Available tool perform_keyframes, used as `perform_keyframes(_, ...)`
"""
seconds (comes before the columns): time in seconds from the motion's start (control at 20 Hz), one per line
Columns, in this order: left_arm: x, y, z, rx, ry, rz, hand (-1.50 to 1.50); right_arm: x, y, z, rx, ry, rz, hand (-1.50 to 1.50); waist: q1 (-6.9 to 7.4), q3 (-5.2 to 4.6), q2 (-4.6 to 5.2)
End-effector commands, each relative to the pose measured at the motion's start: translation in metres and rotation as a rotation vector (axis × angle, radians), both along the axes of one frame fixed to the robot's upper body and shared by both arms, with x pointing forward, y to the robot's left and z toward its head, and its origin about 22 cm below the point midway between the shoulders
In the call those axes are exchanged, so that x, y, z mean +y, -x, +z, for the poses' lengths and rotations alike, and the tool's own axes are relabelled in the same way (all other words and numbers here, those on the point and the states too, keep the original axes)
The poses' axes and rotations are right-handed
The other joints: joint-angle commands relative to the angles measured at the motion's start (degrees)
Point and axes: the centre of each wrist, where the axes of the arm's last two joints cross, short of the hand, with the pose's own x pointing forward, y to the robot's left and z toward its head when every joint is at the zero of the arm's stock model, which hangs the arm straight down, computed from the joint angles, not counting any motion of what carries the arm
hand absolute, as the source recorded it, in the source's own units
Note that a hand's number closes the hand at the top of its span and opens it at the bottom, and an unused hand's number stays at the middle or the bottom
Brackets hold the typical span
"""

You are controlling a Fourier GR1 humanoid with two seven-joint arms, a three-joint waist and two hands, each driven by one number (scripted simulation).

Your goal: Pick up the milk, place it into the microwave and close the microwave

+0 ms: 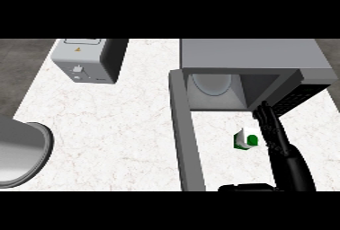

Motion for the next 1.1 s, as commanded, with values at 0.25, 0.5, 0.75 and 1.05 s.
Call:
perform_keyframes(0.25,0.005,-0.002,0.012,-0.045,0.003,-0.023,-1.50,-0.038,-0.014,-0.054,0.052,-0.003,-0.113,-1.50,-0.18,0.03,0.08)
perform_keyframes(0.5,0.006,0.018,0.007,-0.038,0.015,-0.010,-1.50,-0.064,-0.010,-0.084,0.104,0.002,-0.128,-1.50,0.12,0.02,0.01)
perform_keyframes(0.75,0.017,0.029,0.013,-0.026,-0.004,-0.014,-1.50,-0.067,-0.024,-0.101,0.111,0.012,-0.133,-1.50,0.22,0.01,-0.01)
perform_keyframes(1.05,0.008,0.023,-0.001,-0.046,0.013,-0.023,-1.50,-0.083,-0.026,-0.140,0.137,-0.015,-0.135,-1.50,0.39,0.03,0.07)
